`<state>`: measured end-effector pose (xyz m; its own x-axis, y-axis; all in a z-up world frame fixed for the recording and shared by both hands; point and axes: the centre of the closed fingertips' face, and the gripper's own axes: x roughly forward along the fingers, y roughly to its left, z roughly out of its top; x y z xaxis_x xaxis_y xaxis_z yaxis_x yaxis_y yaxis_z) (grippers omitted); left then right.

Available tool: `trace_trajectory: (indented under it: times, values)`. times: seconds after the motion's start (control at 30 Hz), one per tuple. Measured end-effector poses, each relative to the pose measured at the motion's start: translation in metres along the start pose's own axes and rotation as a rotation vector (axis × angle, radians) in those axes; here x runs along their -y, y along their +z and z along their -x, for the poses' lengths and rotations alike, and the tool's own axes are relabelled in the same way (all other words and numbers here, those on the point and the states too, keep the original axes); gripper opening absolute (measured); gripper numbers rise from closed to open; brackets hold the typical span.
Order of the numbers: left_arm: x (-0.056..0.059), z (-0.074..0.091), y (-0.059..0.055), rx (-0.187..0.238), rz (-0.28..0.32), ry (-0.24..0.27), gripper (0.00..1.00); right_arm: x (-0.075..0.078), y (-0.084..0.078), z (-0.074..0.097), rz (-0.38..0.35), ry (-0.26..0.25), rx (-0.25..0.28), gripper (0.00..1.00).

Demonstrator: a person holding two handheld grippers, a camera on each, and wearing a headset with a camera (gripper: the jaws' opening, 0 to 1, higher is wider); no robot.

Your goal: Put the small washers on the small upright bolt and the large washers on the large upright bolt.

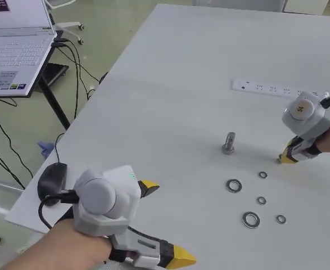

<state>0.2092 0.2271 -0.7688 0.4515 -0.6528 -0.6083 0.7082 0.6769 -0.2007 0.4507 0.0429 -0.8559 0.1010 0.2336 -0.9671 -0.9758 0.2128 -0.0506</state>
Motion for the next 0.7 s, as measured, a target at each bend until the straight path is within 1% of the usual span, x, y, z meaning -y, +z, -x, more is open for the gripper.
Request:
trace_trajectory:
  times: [0.13, 0.43, 0.6, 0.7]
  values:
    - [-0.0001, 0.0004, -0.0001, 0.002, 0.005, 0.001, 0.93, 0.0007, -0.0027, -0.0041, -0.001, -0.001, -0.005, 0.13]
    - [-0.0019, 0.0018, -0.0056, -0.007, 0.009, 0.001, 0.93, 0.0011, -0.003, -0.0079, 0.004, -0.002, -0.007, 0.13]
    - [-0.0035, 0.0021, -0.0053, -0.006, 0.011, 0.002, 0.93, 0.0011, -0.0023, -0.0096, 0.004, 0.002, -0.01, 0.13]
    - [-0.0025, 0.0014, -0.0045, -0.003, 0.013, -0.003, 0.92, 0.0014, -0.0016, -0.0102, 0.006, 0.002, -0.008, 0.13]
